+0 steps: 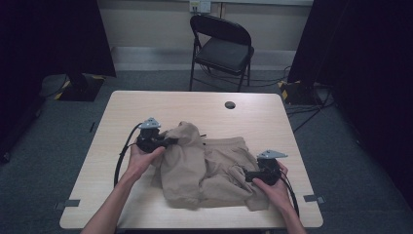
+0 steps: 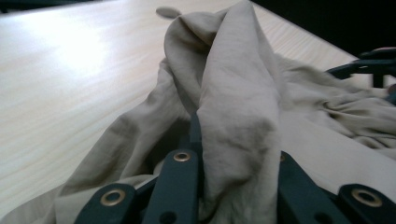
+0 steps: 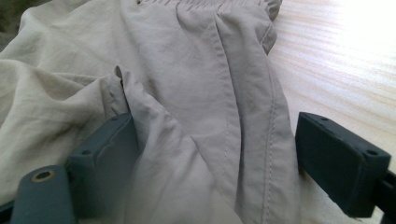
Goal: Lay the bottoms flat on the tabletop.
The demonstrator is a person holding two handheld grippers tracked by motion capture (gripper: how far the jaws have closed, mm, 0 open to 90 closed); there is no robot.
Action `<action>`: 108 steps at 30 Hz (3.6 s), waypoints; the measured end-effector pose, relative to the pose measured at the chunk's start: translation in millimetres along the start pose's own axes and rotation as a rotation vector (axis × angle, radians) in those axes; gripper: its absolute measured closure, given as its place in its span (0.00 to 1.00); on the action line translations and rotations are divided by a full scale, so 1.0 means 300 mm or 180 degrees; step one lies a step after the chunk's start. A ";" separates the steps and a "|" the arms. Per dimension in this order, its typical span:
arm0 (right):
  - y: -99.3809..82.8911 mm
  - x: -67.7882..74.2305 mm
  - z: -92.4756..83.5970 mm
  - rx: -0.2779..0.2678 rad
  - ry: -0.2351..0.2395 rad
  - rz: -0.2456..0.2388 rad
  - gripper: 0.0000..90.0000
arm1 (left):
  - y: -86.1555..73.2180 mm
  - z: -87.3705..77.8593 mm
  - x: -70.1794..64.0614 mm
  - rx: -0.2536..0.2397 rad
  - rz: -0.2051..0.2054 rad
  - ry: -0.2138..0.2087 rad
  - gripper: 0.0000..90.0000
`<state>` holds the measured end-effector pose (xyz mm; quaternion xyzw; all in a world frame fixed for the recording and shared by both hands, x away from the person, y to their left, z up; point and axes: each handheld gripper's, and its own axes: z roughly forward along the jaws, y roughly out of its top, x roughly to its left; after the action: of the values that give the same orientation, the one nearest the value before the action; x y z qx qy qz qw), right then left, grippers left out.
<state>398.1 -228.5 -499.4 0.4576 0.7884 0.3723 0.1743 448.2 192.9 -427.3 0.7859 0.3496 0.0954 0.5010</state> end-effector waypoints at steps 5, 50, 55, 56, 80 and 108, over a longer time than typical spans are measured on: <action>0.000 0.000 0.000 0.0001 0.0000 0.0004 0.15 | -0.011 -0.136 -0.036 -0.0181 0.0131 -0.0070 0.93; 0.051 -0.025 -0.030 -0.0059 0.0101 0.0116 0.20 | -0.220 -0.324 0.048 -0.0061 -0.0236 0.0264 0.44; 0.130 -0.050 -0.033 -0.0244 0.0109 0.0177 0.27 | -0.178 -0.277 0.145 0.0014 -0.0407 0.0340 0.51; 0.145 -0.057 -0.026 -0.0261 0.0112 0.0186 0.29 | -0.173 -0.265 0.165 0.0064 -0.0456 0.0356 0.52; 0.121 -0.055 0.111 0.0002 0.0336 0.0176 0.86 | -0.287 -0.080 0.197 0.0449 -0.0635 0.0269 0.86; 0.190 -0.077 -0.047 -0.0685 0.0503 0.0401 0.99 | -0.209 -0.196 0.131 -0.0075 -0.0508 0.0187 0.98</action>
<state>435.2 -236.8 -449.2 0.4541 0.7250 0.4998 0.1360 419.1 276.5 -460.5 0.7465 0.4245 0.0822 0.5057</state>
